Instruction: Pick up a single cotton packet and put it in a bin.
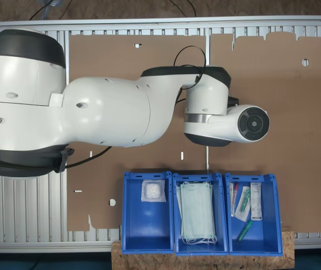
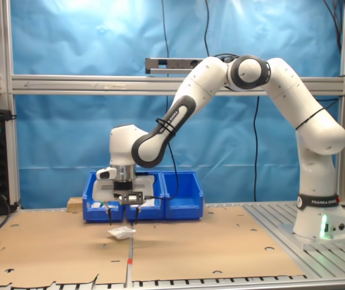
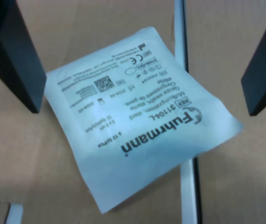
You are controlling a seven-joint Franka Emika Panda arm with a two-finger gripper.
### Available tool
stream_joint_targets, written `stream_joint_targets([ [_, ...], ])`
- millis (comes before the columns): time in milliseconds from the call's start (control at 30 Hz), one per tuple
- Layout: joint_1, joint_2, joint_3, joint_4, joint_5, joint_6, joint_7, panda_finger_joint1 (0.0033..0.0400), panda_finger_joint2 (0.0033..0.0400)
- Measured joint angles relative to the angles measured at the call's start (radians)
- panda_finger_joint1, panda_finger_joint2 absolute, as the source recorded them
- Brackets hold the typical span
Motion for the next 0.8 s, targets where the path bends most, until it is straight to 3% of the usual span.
stream_joint_targets([
  [800, 0.002, 0.048, -0.03, -0.021, 0.0, 0.095, 0.0, 0.04, 0.04],
])
